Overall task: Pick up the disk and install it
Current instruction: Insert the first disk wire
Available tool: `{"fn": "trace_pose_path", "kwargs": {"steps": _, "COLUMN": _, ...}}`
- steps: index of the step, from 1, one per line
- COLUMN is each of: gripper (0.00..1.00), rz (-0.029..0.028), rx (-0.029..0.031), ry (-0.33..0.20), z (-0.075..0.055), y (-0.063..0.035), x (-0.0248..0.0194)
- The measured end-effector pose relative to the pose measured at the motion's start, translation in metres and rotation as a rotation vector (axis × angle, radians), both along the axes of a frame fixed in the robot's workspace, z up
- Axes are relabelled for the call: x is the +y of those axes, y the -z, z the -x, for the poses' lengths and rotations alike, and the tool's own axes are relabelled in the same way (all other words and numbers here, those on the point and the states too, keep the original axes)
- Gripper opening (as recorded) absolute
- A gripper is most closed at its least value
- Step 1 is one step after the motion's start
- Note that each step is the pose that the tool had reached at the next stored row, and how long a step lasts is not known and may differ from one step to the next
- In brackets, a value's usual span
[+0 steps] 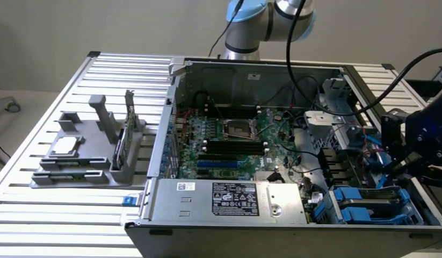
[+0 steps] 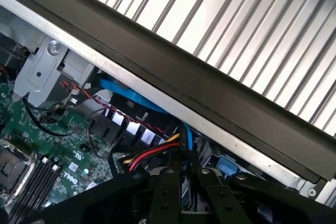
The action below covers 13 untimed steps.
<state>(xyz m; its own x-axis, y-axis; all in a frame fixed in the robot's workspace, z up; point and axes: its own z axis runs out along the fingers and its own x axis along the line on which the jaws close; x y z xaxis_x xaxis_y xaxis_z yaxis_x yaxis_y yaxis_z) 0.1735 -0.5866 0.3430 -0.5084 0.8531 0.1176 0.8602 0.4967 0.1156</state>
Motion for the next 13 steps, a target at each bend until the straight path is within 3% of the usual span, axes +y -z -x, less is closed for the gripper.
{"fn": "trace_pose_path", "kwargs": {"steps": 5, "gripper": 0.16, "rz": 0.0002, "rx": 0.0043, "ry": 0.0, "z": 0.002, "y": -0.014, "x": 0.0013}}
{"fn": "trace_pose_path", "kwargs": {"steps": 10, "gripper": 0.16, "rz": 0.0006, "rx": 0.008, "ry": 0.003, "z": 0.006, "y": -0.0149, "x": 0.0013}}
{"fn": "trace_pose_path", "kwargs": {"steps": 13, "gripper": 0.16, "rz": 0.0092, "rx": 0.0128, "ry": 0.01, "z": 0.006, "y": -0.0149, "x": 0.0013}}
